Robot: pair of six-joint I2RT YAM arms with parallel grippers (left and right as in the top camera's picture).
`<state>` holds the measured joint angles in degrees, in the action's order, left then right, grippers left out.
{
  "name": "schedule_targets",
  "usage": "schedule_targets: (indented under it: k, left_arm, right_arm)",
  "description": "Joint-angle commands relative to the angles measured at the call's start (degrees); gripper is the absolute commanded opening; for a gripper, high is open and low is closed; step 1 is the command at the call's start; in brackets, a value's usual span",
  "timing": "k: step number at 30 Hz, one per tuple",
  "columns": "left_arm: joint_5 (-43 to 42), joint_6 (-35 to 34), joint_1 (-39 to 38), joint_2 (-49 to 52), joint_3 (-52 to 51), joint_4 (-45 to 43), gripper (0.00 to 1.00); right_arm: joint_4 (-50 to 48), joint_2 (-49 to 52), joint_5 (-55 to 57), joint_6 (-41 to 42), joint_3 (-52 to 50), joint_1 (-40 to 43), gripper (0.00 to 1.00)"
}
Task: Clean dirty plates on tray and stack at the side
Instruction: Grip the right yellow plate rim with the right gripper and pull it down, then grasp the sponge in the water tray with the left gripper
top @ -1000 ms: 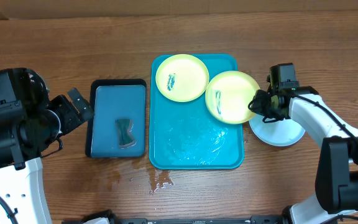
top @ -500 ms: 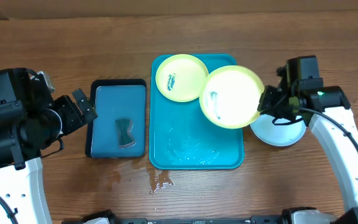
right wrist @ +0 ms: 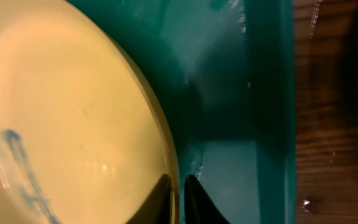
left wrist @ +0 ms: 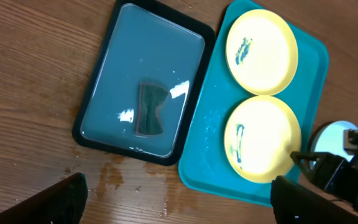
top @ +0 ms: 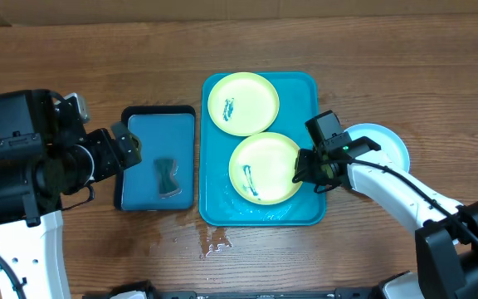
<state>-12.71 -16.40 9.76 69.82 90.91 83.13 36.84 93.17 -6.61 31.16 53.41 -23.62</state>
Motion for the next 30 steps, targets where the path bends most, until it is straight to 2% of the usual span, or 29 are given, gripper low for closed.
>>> schedule_targets:
  k: [1, 6, 9, 14, 17, 19, 24, 27, 30]
  left_arm:
    - [3.3, 1.4, -2.8, 0.3, 0.1, -0.6, 0.95]
    - [9.0, 0.6, -6.6, 1.7, -3.1, -1.4, 0.95]
    - [9.7, 0.5, -8.0, 3.7, -6.7, -4.3, 0.95]
    - [9.9, -0.7, -8.5, 9.8, -13.4, -10.7, 0.88]
    - [9.9, -1.0, -8.5, 15.5, -15.6, -14.0, 0.72]
    - [9.5, -1.0, -8.5, 19.3, -16.2, -15.5, 0.7]
    - [7.2, -0.2, -10.2, 30.3, -16.7, -16.5, 0.56]
    - [7.2, 0.2, -11.4, 36.5, -16.7, -17.8, 0.44]
    - [7.1, 0.1, -12.3, 42.0, -16.7, -18.7, 0.2]
  right_arm:
    - [0.0, -0.7, -2.2, 2.6, 1.4, 0.1, 0.3]
    - [4.5, -3.7, -2.2, 1.4, 3.7, 0.1, 0.32]
    - [5.8, -6.8, -2.3, -0.4, 4.1, 0.1, 0.32]
    - [8.2, -11.8, -2.3, -1.7, 4.1, 0.0, 0.34]
    - [9.5, -12.8, -2.4, -1.7, 4.1, 0.0, 0.36]
    - [10.3, -12.8, -2.5, -2.1, 4.1, 0.0, 0.36]
    - [11.3, -12.8, -2.5, -2.1, 3.9, 0.0, 0.37]
    - [11.5, -12.8, -2.5, -2.1, 3.9, 0.0, 0.38]
    - [11.5, -12.8, -2.5, -2.1, 3.9, 0.0, 0.38]
